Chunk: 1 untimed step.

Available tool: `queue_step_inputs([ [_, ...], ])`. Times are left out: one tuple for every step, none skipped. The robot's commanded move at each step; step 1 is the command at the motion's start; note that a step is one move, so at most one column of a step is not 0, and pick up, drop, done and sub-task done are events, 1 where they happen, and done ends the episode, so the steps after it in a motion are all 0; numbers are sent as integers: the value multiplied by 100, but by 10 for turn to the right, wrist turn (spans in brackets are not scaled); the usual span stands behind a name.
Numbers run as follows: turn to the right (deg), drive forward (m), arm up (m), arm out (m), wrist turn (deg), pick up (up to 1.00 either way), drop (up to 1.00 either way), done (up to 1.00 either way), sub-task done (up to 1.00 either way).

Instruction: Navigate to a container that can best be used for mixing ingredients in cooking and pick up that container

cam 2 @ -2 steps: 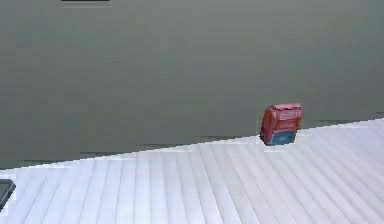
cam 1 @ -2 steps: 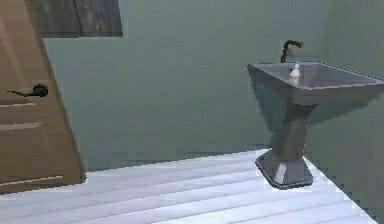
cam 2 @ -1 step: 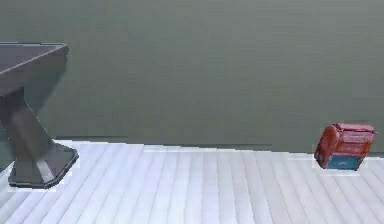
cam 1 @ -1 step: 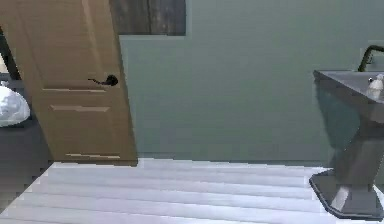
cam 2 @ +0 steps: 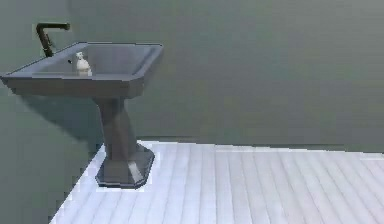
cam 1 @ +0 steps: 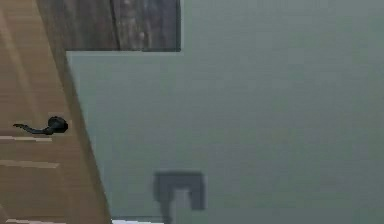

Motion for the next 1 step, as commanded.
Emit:
queue_step_inputs([
  [-450,0,0,0,0,0,0,0,0],
])
